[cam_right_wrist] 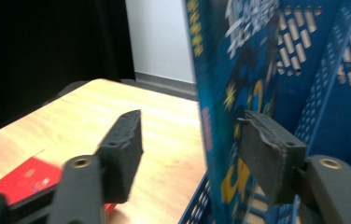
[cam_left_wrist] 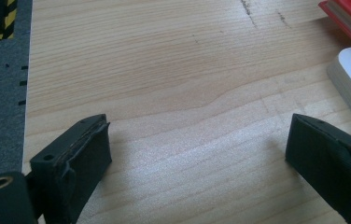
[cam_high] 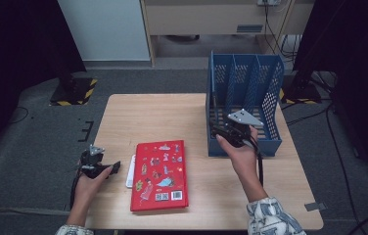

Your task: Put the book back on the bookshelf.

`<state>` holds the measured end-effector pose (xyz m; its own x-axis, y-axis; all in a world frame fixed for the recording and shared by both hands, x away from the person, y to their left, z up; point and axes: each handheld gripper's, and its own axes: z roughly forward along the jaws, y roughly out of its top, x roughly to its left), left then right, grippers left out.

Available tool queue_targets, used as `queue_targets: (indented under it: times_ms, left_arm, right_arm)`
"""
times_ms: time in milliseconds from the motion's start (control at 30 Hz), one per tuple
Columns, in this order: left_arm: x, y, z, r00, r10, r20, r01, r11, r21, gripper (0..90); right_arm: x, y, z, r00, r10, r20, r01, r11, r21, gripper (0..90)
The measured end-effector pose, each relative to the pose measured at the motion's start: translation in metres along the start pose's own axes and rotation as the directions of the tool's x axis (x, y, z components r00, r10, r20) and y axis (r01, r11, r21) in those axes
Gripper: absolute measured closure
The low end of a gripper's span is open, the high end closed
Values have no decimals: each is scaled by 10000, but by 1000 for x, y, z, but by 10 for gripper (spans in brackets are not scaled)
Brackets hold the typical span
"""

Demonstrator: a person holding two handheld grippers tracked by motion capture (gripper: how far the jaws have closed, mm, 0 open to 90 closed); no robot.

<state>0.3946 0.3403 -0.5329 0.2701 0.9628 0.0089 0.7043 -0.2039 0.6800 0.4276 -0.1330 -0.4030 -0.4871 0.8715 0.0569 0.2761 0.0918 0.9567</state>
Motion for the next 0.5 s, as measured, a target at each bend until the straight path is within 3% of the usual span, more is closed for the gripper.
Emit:
queue_targets:
  times_ms: [233, 500]
  left_arm:
    - [-1, -1, 0, 10000, -32, -33, 32, 10000, -51, 47]
    - [-1, -3, 0, 10000, 10, 2, -10, 9999, -161, 36]
  right_arm:
    - [9, -19, -8, 9986, -262, -464, 276, 9992, 278, 315]
    - [13, -37, -15, 9966, -137, -815, 168, 9992, 369, 290]
